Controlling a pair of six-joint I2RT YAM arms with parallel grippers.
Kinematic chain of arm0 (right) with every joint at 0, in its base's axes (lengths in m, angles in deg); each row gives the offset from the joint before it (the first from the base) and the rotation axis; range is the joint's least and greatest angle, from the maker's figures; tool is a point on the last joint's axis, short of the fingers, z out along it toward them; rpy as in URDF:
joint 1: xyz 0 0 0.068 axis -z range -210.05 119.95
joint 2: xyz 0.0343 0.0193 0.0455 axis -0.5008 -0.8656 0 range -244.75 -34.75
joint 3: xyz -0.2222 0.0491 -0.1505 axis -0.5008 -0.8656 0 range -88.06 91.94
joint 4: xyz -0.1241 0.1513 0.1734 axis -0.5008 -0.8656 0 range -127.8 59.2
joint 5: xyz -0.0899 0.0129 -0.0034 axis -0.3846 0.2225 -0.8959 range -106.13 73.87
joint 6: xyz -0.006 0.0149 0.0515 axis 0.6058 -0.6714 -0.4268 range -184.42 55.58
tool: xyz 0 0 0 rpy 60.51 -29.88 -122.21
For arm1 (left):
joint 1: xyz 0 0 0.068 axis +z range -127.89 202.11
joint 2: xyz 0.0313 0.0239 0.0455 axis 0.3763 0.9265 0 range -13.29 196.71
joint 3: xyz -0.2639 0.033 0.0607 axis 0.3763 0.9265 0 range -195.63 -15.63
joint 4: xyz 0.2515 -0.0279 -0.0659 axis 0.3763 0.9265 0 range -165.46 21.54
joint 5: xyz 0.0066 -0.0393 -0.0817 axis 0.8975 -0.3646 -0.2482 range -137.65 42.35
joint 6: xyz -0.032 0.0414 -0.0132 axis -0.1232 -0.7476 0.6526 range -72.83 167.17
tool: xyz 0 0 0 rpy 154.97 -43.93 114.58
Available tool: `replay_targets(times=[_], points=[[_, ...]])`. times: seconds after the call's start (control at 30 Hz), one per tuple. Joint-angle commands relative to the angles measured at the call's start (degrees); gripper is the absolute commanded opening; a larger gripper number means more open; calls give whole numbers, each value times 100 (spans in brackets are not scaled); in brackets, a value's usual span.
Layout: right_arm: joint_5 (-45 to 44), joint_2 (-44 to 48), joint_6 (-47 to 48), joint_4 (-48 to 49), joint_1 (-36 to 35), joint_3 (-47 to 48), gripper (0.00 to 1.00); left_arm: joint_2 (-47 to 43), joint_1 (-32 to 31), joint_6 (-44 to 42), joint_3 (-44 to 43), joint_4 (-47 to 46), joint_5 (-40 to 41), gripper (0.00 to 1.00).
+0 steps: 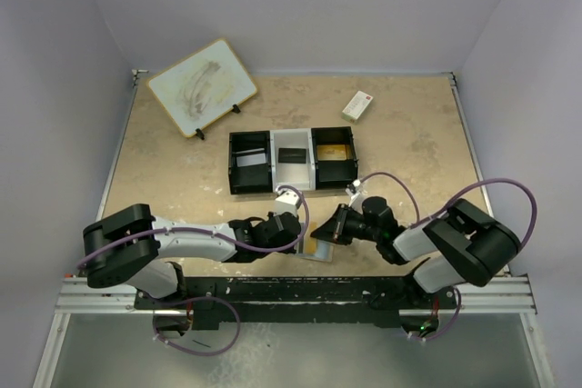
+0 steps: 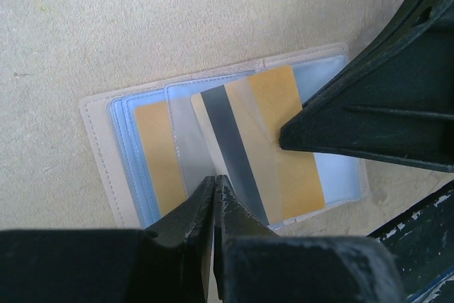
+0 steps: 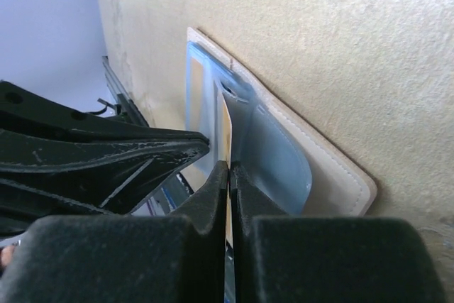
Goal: Take the credit cards out of the card holder
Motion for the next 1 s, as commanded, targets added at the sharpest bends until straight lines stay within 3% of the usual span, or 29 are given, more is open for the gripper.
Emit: replay_targets(times=[0.0, 0.2, 0.37, 0.57, 0.7, 0.87, 0.97], points=[[-98, 450, 174, -577, 15, 21, 0, 161, -7, 7, 121, 485, 149, 0], [-1568, 2366, 1288, -3768, 14, 821, 0, -34, -6, 40, 174, 538, 261, 0], [-2486, 3619, 1878, -4892, 18, 1187, 0, -116, -7, 15, 175, 460, 270, 0], [-2569, 3888, 2379, -5107, 22, 1420, 0, -209, -6, -2, 148, 408, 274, 0], [-1943, 3576, 2361, -4753, 20, 1325, 0, -284, -7, 22, 174, 383, 291, 0], [-853, 2669, 1587, -3465, -18, 926, 0, -287, -7, 61, 186, 342, 293, 0], [-791, 2388, 1249, -2886, -145, 670, 0, -272, -7, 57, 159, 346, 271, 0]])
